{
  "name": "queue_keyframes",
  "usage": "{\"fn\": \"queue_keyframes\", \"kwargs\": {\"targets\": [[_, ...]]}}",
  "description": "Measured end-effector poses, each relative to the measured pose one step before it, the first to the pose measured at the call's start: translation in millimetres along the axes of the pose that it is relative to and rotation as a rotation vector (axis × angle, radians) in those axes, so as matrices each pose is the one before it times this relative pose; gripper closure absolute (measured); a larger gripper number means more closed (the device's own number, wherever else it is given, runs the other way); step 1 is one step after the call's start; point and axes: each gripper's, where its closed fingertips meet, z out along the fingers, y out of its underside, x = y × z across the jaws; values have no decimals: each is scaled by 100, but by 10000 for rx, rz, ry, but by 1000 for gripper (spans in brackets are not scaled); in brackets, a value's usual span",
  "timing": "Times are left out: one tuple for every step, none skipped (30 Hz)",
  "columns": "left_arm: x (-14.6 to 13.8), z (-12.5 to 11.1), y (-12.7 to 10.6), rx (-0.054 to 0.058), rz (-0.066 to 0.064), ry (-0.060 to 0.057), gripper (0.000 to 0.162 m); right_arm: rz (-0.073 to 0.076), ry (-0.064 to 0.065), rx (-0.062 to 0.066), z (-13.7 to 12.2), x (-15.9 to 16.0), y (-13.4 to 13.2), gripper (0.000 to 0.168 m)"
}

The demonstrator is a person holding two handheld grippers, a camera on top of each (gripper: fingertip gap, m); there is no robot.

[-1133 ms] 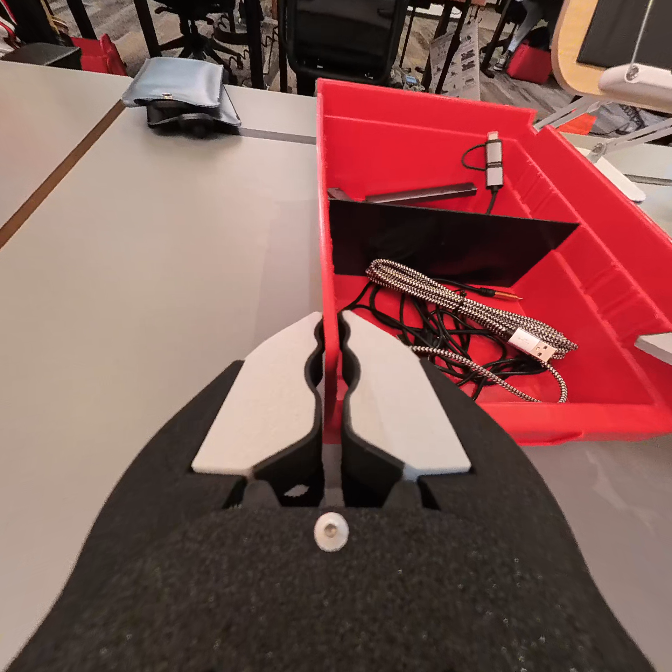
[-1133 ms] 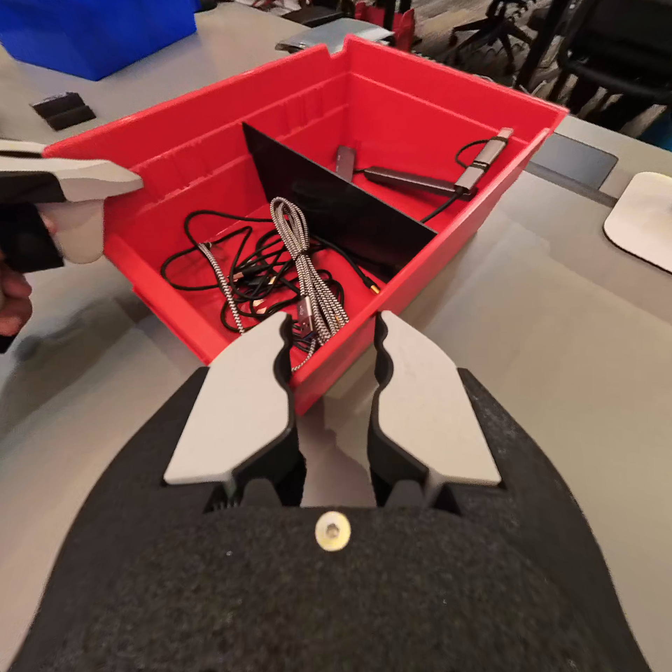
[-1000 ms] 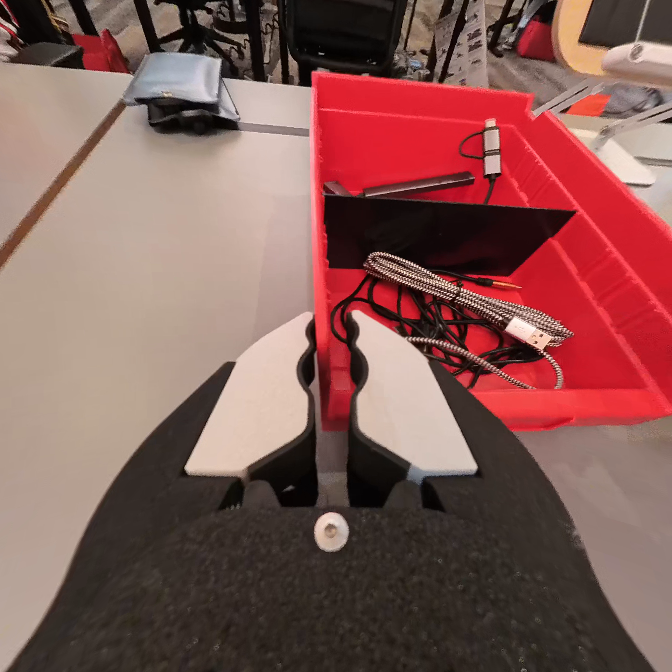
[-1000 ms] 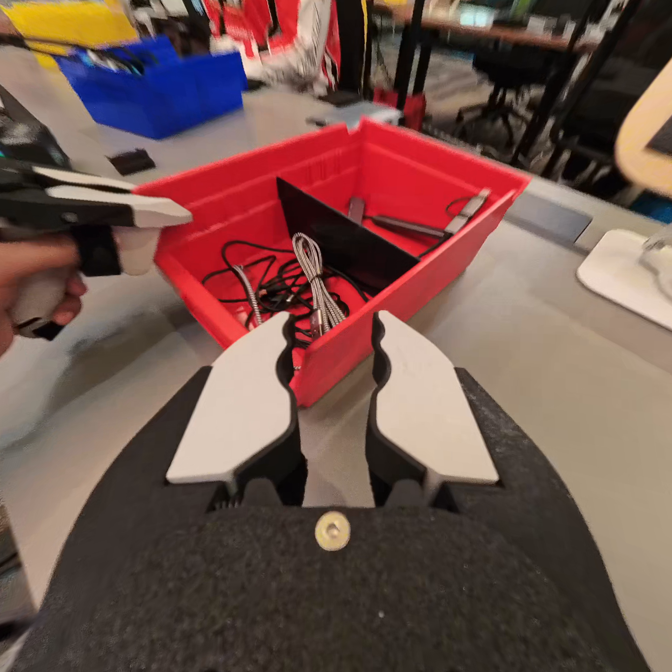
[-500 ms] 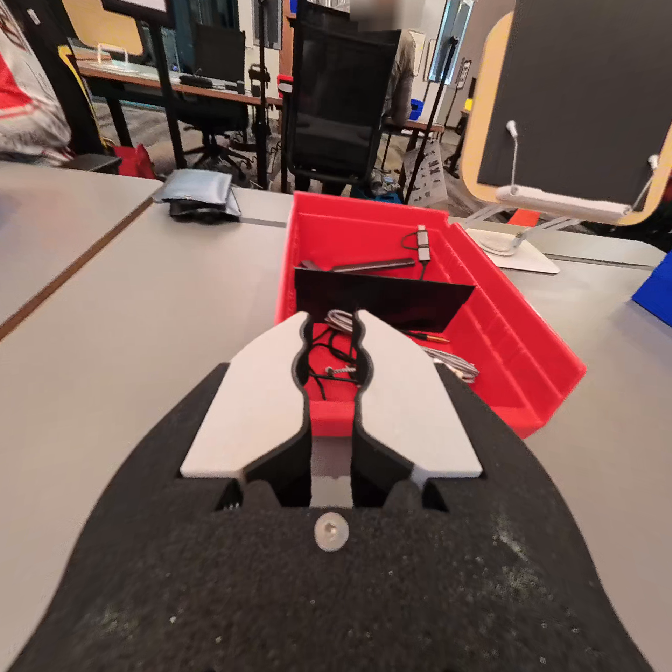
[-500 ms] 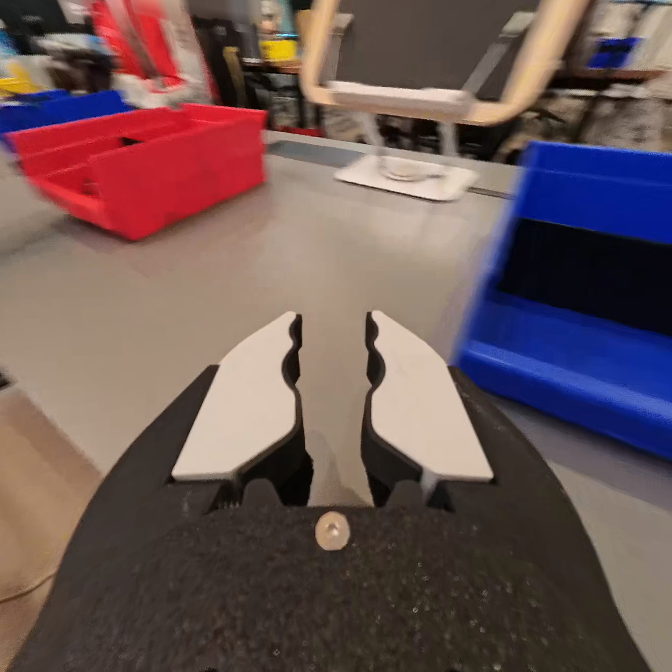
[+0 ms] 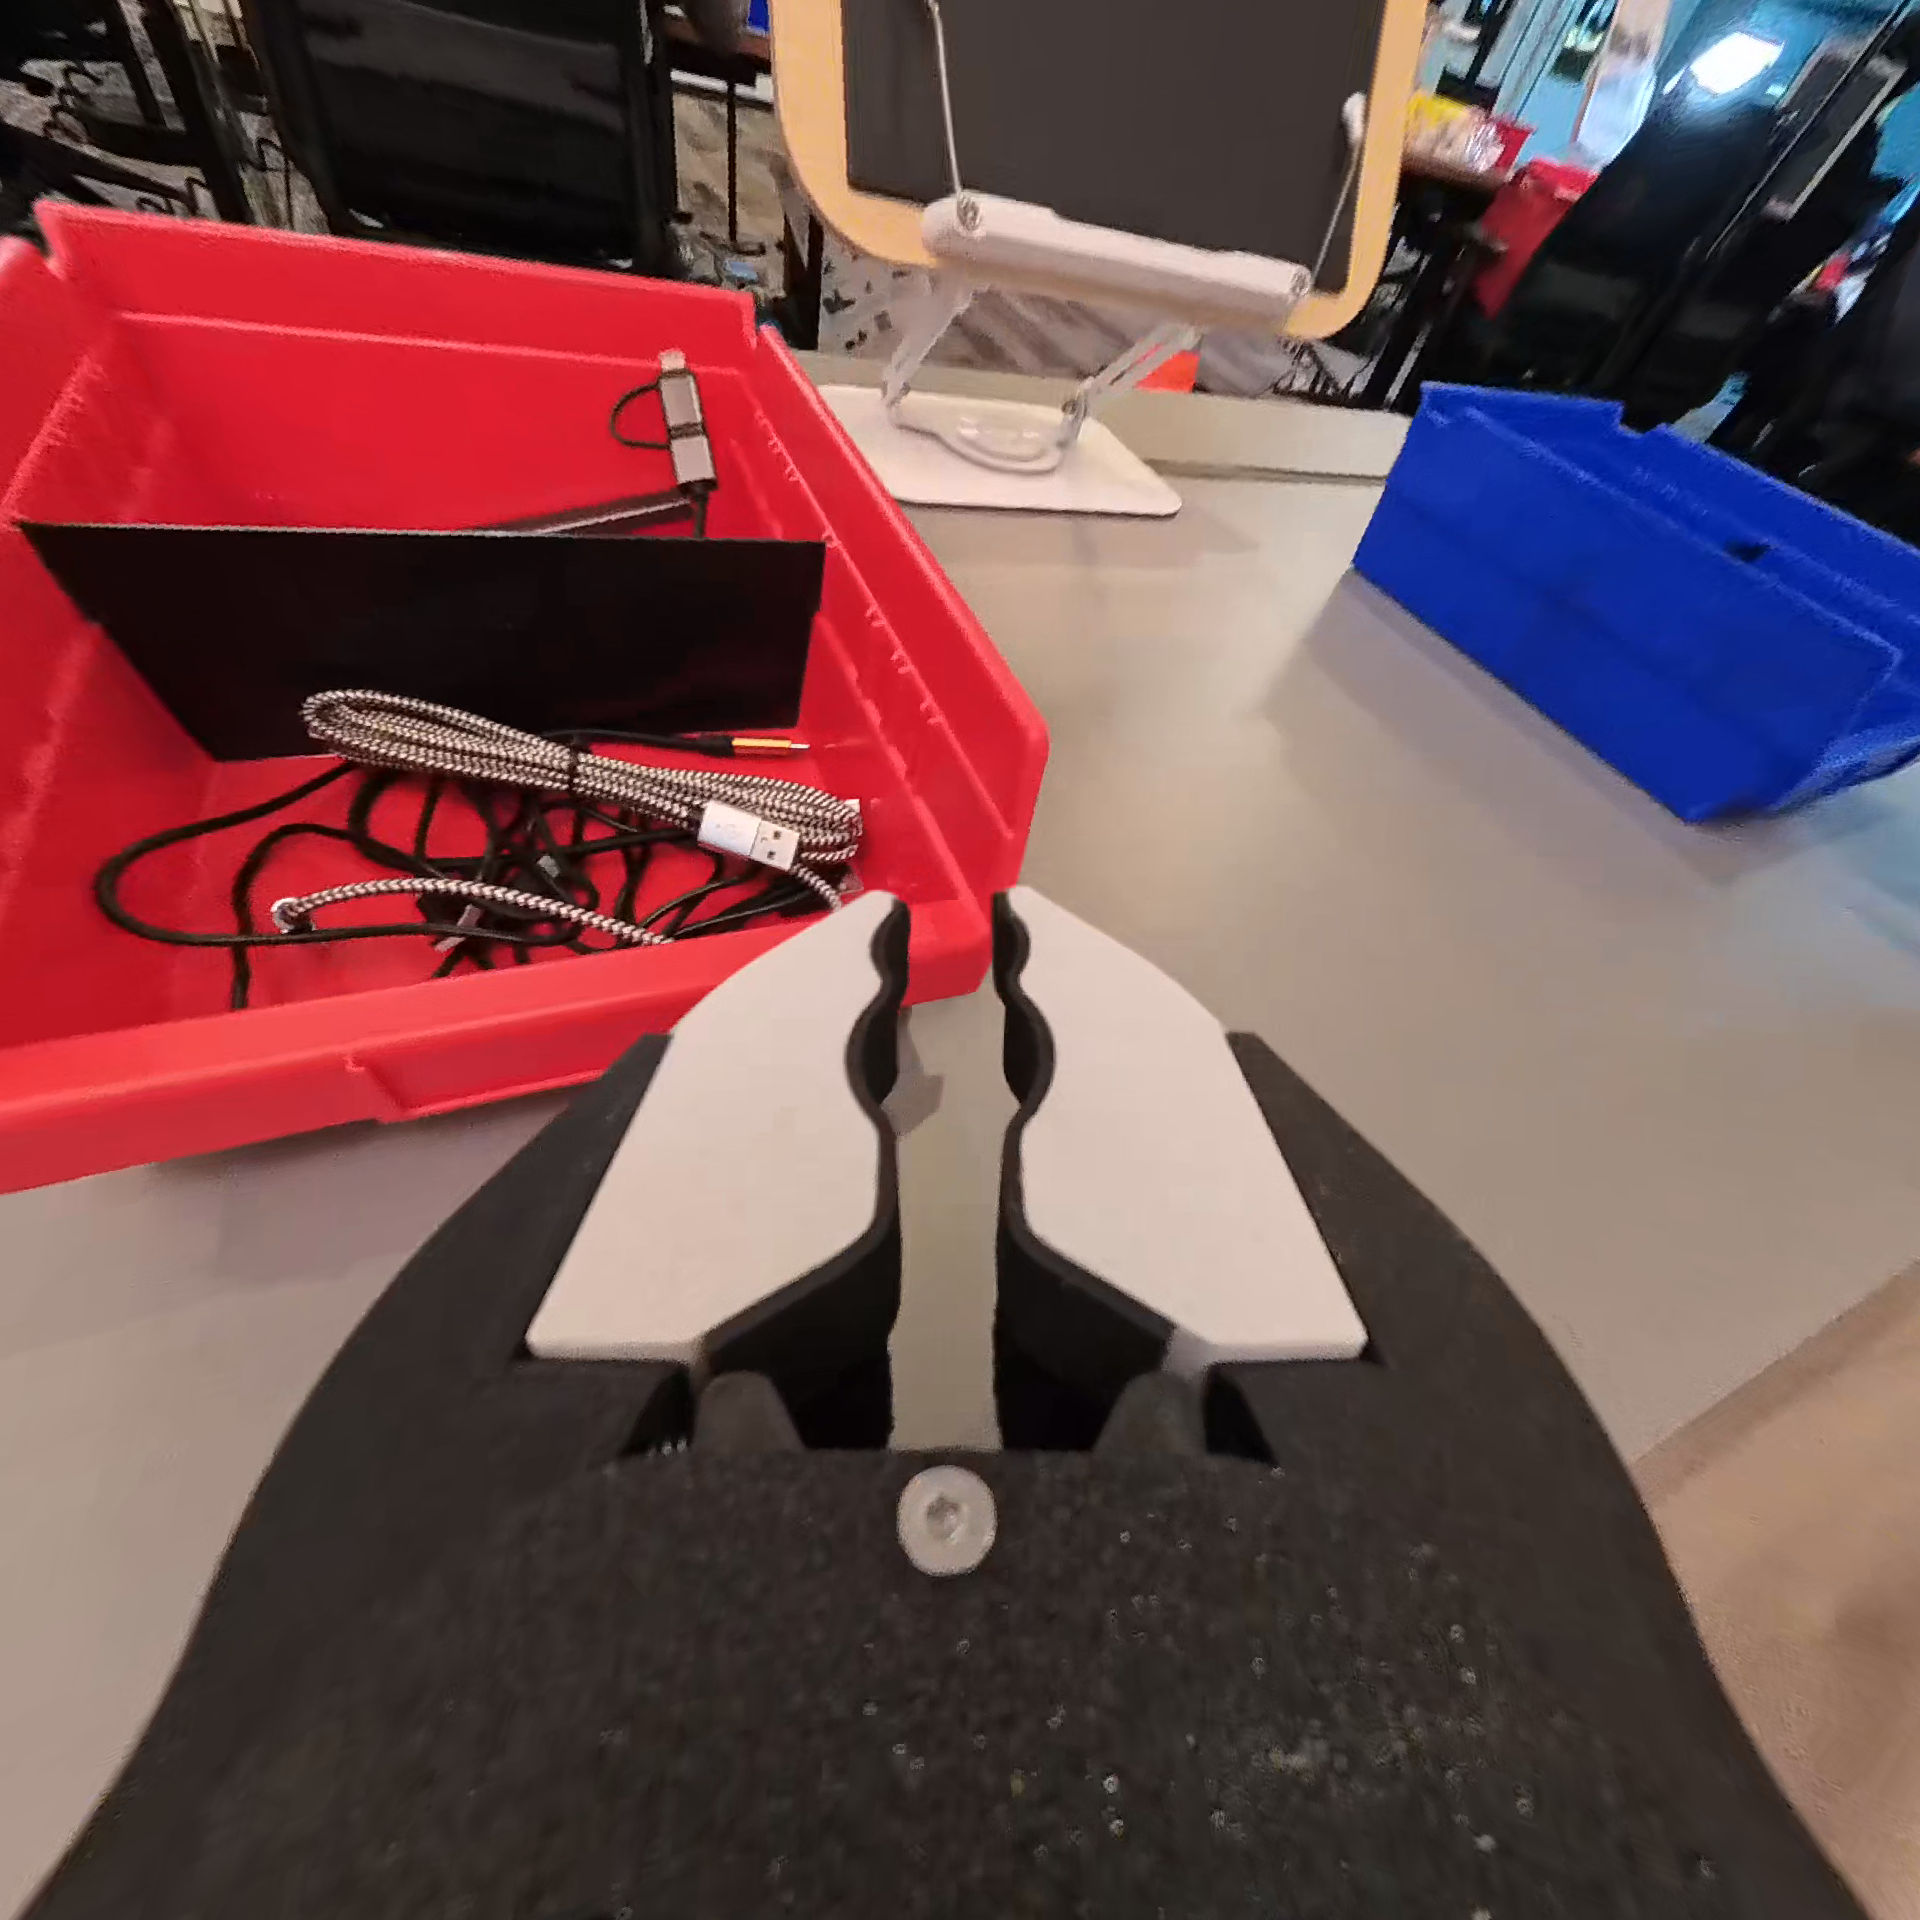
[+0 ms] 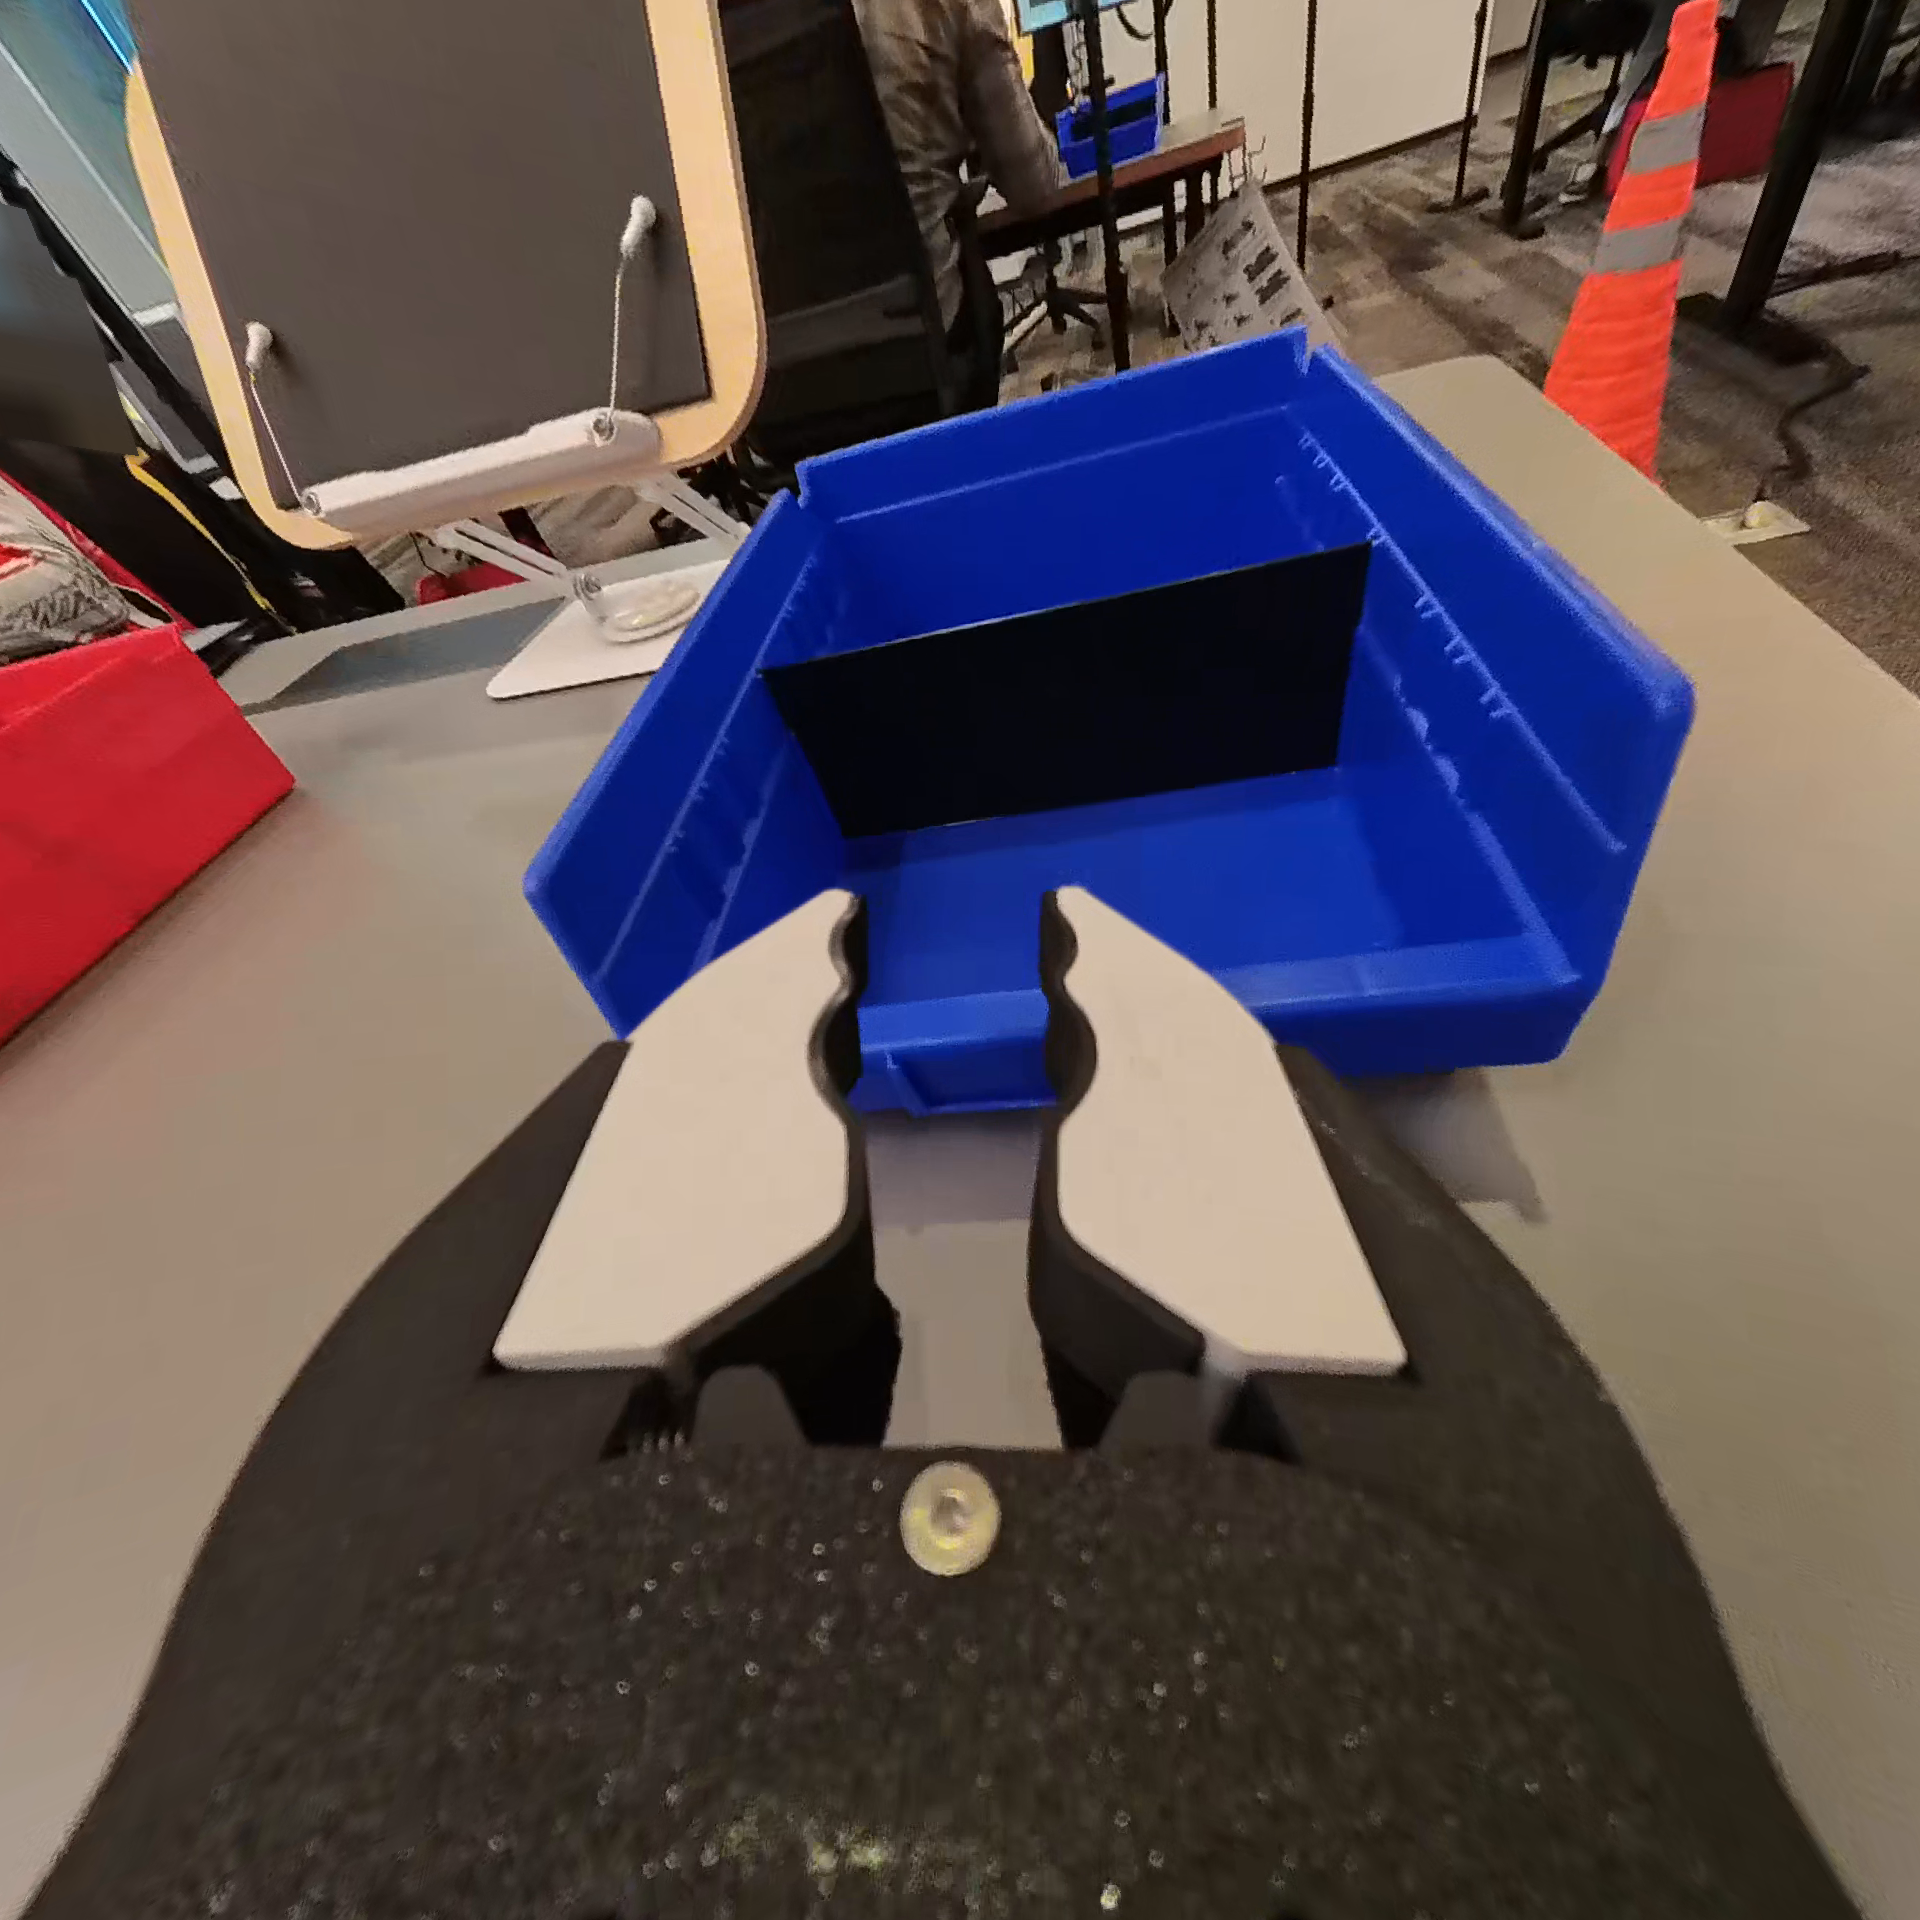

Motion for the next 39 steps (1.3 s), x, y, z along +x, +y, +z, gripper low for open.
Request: {"fn": "queue_keyframes", "kwargs": {"targets": [[-174,-49,-11,15,-115,36,147,-50,2,-36,33,-175,101,137],[-196,-105,-146,93,-193,49,147,-118,-44,-23,38,-279,86,136],[-230,-104,-149,85,-196,25,147,-184,-14,-71,43,-253,151,136],[-229,-70,-51,29,-152,15,147,-229,44,-87,32,-185,172,136],[-219,-8,59,-46,-95,-5,146,-245,53,-55,32,-166,114,135],[-196,24,125,-91,-35,-32,144,-216,55,-9,0,-137,32,135],[-164,33,120,-84,17,-53,142,-148,17,9,12,-156,-11,135],[-114,35,81,-59,54,-52,141,-73,-37,4,24,-179,-5,135],[-53,45,50,-39,69,-38,140,-3,-41,-27,43,-149,53,135],[-8,23,25,-15,59,-21,140,29,-56,-83,66,-112,120,135],[30,38,6,-4,34,-2,141,42,-79,-120,88,-118,190,135],[42,49,19,-16,10,14,141,42,-92,-122,95,-99,214,135],[51,57,43,-26,0,34,141,64,-44,-98,77,-13,165,135],[60,53,38,-23,-2,46,141,90,-42,-53,21,2,52,136],[47,60,42,-19,-3,38,141,112,-79,1,-17,-26,-35,137],[26,35,31,-12,-3,24,141,123,-38,47,-33,20,-82,137],[16,8,24,-8,-11,15,141,106,-2,30,-50,72,-37,138],[39,-2,-12,2,-8,23,142,61,-56,-39,-50,-6,44,141],[26,-11,-15,7,-3,18,143,26,-110,-24,-6,-99,35,142],[-13,-12,3,4,2,-17,143,54,-12,-14,-4,-8,38,142],[-27,-11,-3,1,10,-32,143,32,-9,-18,-3,-6,57,142],[-33,-5,-16,8,12,-25,143,18,-31,-42,25,-68,63,142],[-1,2,-17,9,9,-8,143,5,-49,-79,33,-116,86,142],[-7,9,-27,21,-3,-1,143,-32,-36,-74,61,-140,88,143],[-24,7,-59,41,-25,3,143,-78,0,-54,85,-104,91,143],[-12,8,-83,59,-43,15,143,-107,9,-71,86,-111,115,143],[-23,-13,-71,63,-37,16,143,-87,24,-92,88,-96,131,143],[-33,-22,-78,70,-8,-3,142,-73,-6,-59,71,-148,89,143],[-76,-43,-99,78,6,-35,143,-66,-25,-26,65,-159,51,143],[-61,-67,-105,73,-3,-39,144,-34,32,-7,35,-70,22,142],[-61,-84,-124,76,-30,-27,146,-42,18,29,-2,-72,-48,142],[-39,-74,-107,63,-56,-14,147,-52,20,52,-33,-69,-94,142],[-2,-60,-26,17,-61,1,147,-46,36,59,-63,-16,-109,142],[-2,-34,59,-26,-52,1,147,-29,37,66,-84,-14,-102,142],[35,-20,76,-40,-23,2,146,-18,-3,48,-92,-51,-64,142],[48,-32,64,-32,13,-7,145,-1,-12,23,-92,-50,-10,142],[63,-28,55,-28,41,-27,144,6,-1,13,-90,-35,31,142],[64,-5,63,-42,71,-39,142,-7,10,3,-91,-23,33,142],[34,12,72,-52,101,-61,141,-24,14,-7,-90,-17,34,142]]}}
